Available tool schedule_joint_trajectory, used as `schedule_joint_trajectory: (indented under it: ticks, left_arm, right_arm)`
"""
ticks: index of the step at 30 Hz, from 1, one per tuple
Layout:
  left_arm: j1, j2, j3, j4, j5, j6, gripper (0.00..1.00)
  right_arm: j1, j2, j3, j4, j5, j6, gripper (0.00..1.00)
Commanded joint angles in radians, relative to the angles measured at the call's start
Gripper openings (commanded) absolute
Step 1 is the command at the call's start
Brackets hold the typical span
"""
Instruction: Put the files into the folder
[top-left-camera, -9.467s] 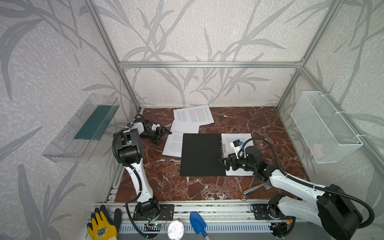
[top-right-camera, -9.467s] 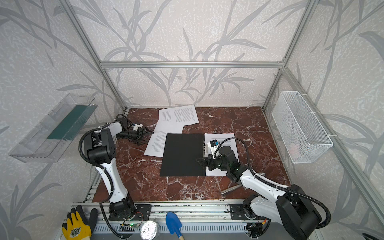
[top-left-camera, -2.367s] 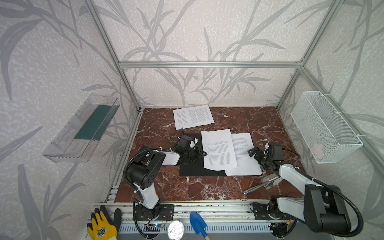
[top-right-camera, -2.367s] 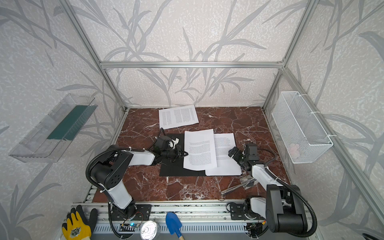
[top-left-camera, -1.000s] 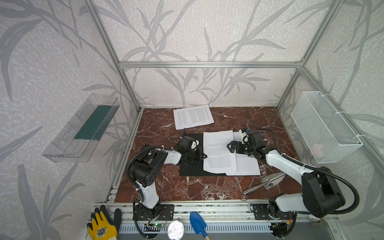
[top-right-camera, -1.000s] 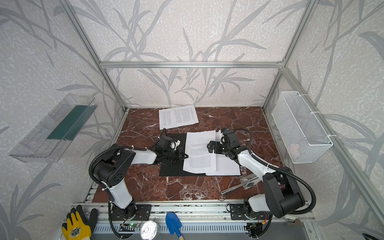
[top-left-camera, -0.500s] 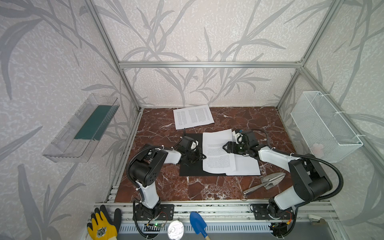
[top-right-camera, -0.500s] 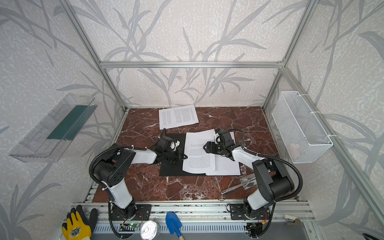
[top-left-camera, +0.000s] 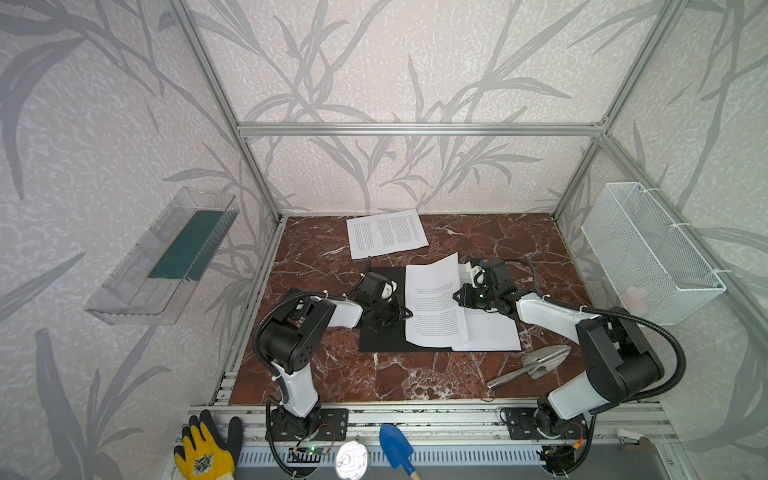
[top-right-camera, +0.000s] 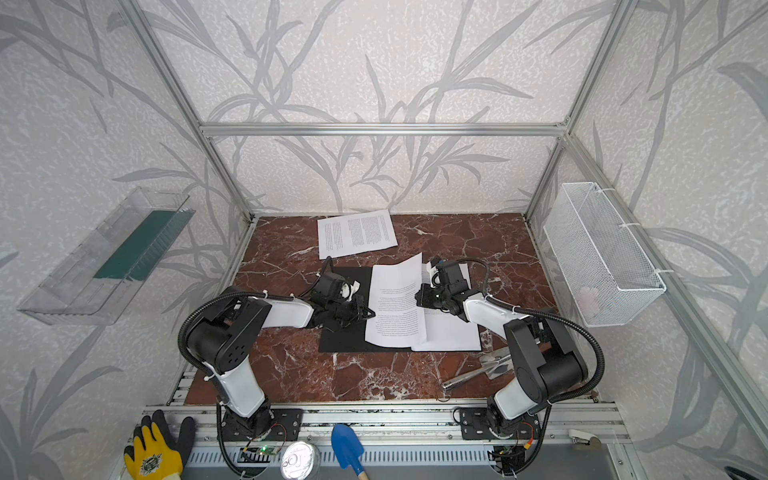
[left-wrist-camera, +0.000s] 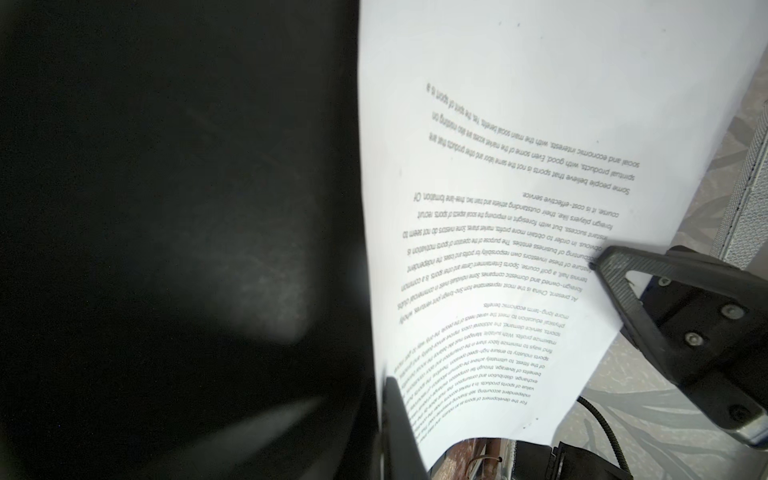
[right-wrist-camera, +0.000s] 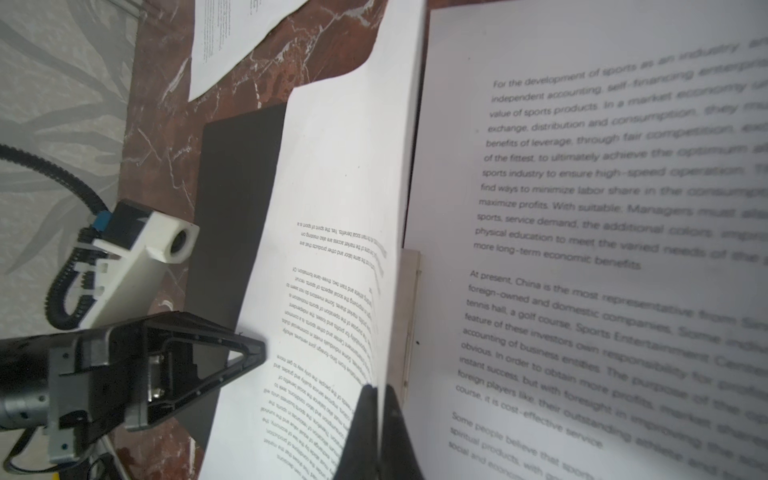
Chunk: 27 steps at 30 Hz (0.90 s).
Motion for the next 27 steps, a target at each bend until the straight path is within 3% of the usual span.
schedule_joint_trajectory:
  ticks: [1, 3, 4, 5, 6, 13, 18, 21, 27]
  left_arm:
    - [-0.005, -0.027, -0.018, 0.114, 0.041, -0.039, 0.05]
    - [-0.005, -0.061, -0.046, 0.182, 0.048, -0.059, 0.18]
    - [-0.005, -0.079, -0.059, 0.209, 0.048, -0.064, 0.36]
    - [-0.004, -0.106, -0.075, 0.238, 0.045, -0.065, 0.9]
    - [-0.005, -0.135, -0.087, 0.255, 0.04, -0.061, 0.99]
    - [-0.015, -0.364, -0.162, 0.275, -0.035, 0.031, 0.99]
    - [-0.06, -0.534, -0.199, 0.224, -0.121, 0.142, 0.99]
    - [-0.074, -0.568, -0.195, 0.16, -0.171, 0.178, 0.99]
    - [-0.073, -0.49, -0.176, 0.194, -0.123, 0.153, 0.99]
  right_arm:
    - [0.003, -0.056, -0.001, -0.04, 0.014, -0.018, 0.0]
    - [0.002, -0.102, 0.011, -0.081, 0.016, -0.052, 0.0]
    - [0.002, -0.124, 0.018, -0.108, 0.02, -0.068, 0.0]
    - [0.0, -0.146, 0.031, -0.143, 0.03, -0.085, 0.0]
    - [-0.003, -0.166, 0.043, -0.176, 0.045, -0.103, 0.0]
    - [-0.138, -0.232, 0.094, -0.382, 0.037, -0.198, 0.0]
    - [-0.179, -0.223, 0.156, -0.569, 0.256, -0.331, 0.0]
    - [-0.179, -0.187, 0.19, -0.628, 0.373, -0.398, 0.0]
    - [-0.178, -0.104, 0.242, -0.653, 0.423, -0.442, 0.0]
